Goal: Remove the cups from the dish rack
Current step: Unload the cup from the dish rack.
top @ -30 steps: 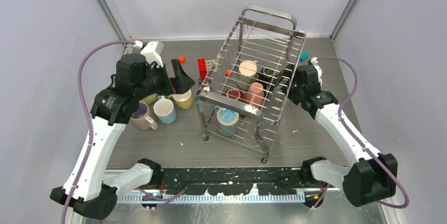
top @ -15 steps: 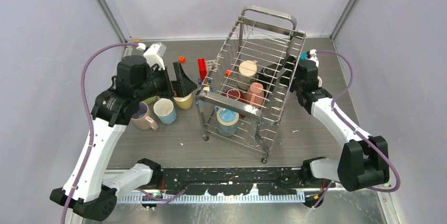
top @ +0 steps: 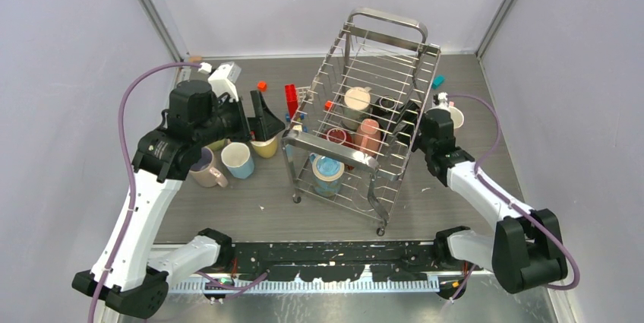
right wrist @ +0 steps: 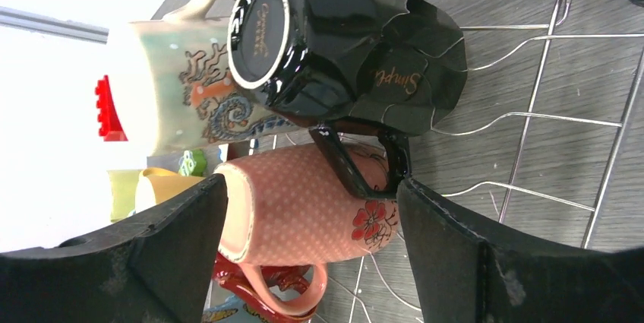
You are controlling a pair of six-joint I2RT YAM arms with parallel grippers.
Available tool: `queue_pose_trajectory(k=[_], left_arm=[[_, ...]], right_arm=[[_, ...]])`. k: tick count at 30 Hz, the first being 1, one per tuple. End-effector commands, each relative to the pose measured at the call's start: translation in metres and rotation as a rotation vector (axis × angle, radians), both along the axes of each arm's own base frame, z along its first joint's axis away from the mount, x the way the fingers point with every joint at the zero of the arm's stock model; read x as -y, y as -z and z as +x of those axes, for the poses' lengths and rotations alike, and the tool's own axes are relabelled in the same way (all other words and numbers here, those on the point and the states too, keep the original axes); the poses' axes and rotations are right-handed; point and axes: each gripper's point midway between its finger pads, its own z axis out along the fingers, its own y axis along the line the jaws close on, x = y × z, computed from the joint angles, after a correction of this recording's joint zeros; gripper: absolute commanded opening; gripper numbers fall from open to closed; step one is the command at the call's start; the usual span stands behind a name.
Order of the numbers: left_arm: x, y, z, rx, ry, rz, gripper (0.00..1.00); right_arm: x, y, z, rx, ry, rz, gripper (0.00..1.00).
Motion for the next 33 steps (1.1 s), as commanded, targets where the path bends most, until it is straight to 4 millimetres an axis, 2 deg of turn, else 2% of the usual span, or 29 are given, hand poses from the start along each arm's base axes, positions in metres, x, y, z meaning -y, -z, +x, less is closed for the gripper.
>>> queue_pose_trajectory(k=[1,7,19,26,33], left_arm=[[0.005,-0.006,-0.002,0.023,0.023,-0.025,1.00],[0.006,-0.007,-0.002,0.021,0.024,-0.032,1.00],[0.006,-0.005,0.000,0.014,0.027,-0.021,1.00],[0.008,-0.003,0.003,0.008,0.032,-0.024,1.00],[0.010,-0.001,0.003,0.002,0.038,-0.026,1.00]], right_arm=[[-0.001,-0.034,0.000,0.120,-0.007,0.024,0.84],[0.004,-0.021,0.003,0.081,0.024,-0.001,0.68],[0.002,-0.006,0.021,0.042,0.016,-0.050,0.64],[0.004,0.006,0.024,0.002,0.008,-0.092,0.63],[0.007,0.021,0.023,-0.033,0.008,-0.131,0.56]])
